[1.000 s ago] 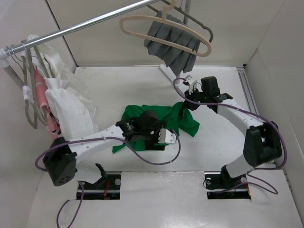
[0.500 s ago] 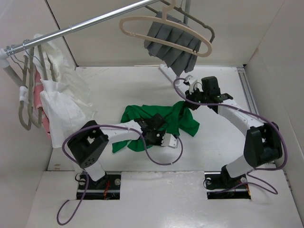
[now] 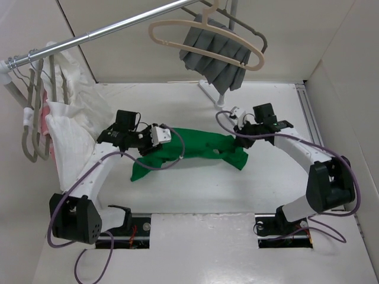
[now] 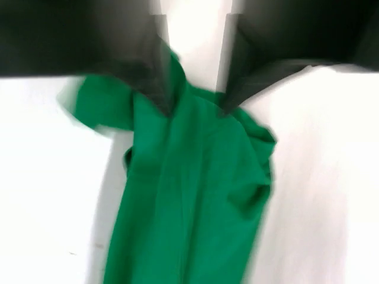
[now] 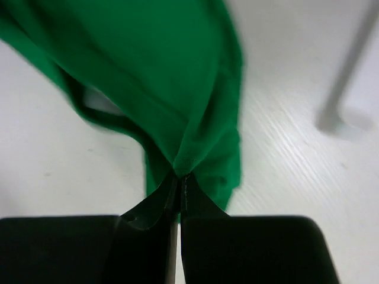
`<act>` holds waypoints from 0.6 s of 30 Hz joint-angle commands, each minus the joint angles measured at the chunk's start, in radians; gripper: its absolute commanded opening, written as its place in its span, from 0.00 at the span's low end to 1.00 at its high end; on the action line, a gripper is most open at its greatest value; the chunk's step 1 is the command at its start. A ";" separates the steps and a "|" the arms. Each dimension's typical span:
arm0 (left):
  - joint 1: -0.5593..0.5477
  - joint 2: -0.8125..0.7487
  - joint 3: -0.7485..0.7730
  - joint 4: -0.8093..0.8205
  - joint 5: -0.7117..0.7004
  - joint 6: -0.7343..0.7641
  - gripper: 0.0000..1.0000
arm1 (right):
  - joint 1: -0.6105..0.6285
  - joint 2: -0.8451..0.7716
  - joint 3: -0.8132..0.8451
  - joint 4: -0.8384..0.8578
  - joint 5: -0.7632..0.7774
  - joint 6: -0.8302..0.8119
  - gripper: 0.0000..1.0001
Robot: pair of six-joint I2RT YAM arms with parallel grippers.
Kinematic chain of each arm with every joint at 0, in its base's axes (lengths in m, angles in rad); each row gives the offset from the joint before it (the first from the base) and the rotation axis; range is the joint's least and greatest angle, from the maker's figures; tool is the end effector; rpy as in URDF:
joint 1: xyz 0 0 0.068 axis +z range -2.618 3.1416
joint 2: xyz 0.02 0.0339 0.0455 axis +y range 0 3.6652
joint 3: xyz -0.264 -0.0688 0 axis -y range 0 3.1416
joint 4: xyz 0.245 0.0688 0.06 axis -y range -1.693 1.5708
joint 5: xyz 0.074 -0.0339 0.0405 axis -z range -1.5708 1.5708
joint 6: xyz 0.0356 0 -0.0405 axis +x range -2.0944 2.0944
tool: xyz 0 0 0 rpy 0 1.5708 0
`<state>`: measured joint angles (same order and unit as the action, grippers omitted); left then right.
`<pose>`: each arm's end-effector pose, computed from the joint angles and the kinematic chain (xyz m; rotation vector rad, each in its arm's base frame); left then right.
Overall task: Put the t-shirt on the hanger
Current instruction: Move the tshirt to the center of the board
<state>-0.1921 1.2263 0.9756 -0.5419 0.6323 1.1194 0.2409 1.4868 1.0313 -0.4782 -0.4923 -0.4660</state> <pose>0.2465 -0.0694 0.2862 1.5562 1.5448 -0.2374 0.2941 0.0896 0.2380 -1.0222 2.1934 0.5127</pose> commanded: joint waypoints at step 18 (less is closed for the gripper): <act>-0.602 0.226 0.072 0.310 -0.161 -0.555 0.67 | 0.160 0.015 0.110 0.033 -0.046 0.098 0.00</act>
<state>-0.7593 1.3869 1.0004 -0.3321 0.5461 0.7181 0.4477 1.5021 1.1305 -0.4786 -0.5533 -0.3958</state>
